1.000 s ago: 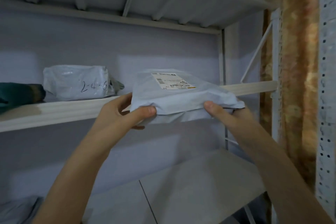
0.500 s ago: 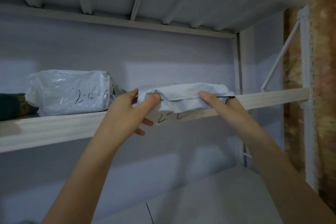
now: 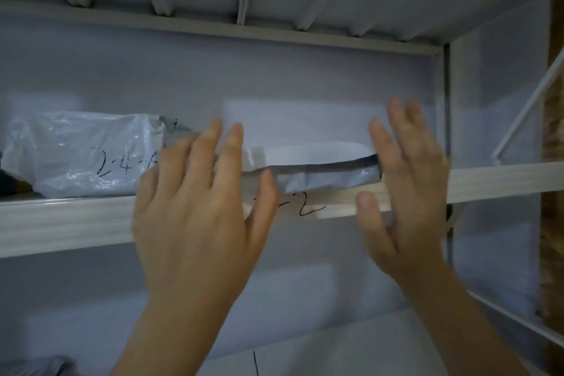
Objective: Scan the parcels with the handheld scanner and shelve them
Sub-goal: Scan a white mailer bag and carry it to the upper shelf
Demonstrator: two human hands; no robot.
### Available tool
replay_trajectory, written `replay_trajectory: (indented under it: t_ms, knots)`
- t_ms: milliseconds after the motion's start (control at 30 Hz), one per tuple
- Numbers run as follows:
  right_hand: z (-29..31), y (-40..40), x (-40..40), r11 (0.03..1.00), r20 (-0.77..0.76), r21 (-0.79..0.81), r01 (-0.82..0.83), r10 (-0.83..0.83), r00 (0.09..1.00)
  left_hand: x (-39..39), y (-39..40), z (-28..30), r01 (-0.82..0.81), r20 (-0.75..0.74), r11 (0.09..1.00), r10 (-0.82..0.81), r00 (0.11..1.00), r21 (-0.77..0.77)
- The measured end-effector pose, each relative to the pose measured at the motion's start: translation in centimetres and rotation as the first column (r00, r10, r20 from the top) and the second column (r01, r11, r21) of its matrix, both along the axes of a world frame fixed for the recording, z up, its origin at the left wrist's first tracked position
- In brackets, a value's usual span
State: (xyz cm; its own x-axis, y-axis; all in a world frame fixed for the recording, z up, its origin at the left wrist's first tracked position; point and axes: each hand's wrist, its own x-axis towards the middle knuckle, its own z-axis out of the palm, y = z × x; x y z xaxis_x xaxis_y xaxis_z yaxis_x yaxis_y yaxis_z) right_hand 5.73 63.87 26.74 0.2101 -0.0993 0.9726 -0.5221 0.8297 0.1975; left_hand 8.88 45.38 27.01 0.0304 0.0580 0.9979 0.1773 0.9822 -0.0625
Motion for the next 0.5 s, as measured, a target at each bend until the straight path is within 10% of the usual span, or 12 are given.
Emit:
replay_trajectory:
  t_ms: [500]
  knots:
    - [-2.2, -1.0, -6.9, 0.974, 0.241, 0.176, 0.141, -0.181, 0.953, -7.7, 3.2, -1.6, -0.220, 0.155, 0.946, 0.260, 0.953, -0.237]
